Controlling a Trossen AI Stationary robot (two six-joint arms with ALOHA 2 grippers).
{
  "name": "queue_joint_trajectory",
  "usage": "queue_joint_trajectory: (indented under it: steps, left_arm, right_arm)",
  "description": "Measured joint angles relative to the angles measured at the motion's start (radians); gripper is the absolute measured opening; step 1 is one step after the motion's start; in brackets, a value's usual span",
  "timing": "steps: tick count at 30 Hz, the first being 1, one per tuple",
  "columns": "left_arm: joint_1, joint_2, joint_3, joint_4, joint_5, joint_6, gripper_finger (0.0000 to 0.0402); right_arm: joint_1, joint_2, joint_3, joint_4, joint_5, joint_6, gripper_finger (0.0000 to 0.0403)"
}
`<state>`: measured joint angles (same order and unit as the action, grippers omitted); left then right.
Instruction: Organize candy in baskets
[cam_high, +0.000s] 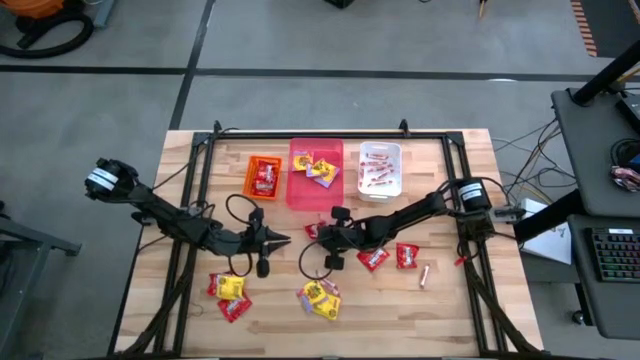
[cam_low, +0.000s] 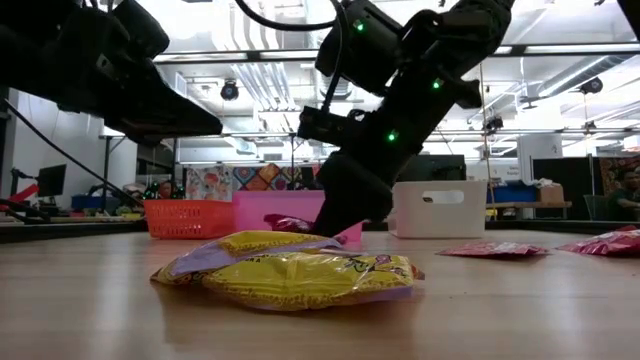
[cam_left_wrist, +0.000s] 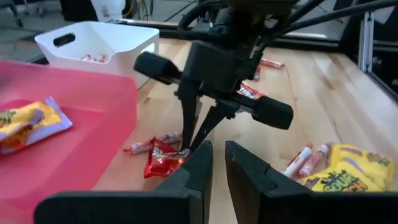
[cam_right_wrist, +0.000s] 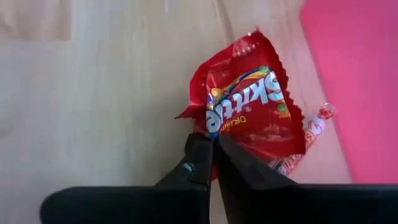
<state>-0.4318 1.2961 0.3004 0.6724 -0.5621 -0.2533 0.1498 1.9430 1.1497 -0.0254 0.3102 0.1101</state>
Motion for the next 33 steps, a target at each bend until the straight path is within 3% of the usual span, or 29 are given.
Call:
queue_joint_trajectory:
  steps: [5,12,18,24,29,33]
  left_arm:
    - [0.015,0.0,0.0,0.0,-0.001,-0.085,0.0054]
    - [0.05,0.011,0.0,0.011,-0.002,-0.12,0.0135]
    - [0.09,0.082,0.0,0.136,-0.005,-0.123,0.0192]
    - [0.115,0.189,0.0,0.265,0.043,-0.122,0.0203]
    - [0.131,0.285,0.015,0.399,0.112,-0.119,0.0203]
    - [0.144,0.351,0.052,0.413,0.136,-0.123,0.0204]
  right_arm:
    - [0.021,-0.051,0.005,-0.01,0.004,-0.074,0.0009]
    - [0.041,-0.113,0.007,-0.025,0.01,-0.223,0.0009]
    - [0.089,-0.122,0.007,-0.013,0.146,-0.468,0.0009]
    - [0.119,-0.122,0.007,0.017,0.218,-0.648,0.0008]
    - [0.116,-0.122,0.007,0.023,0.224,-0.681,0.0008]
    - [0.116,-0.122,0.007,0.023,0.224,-0.687,0.0008]
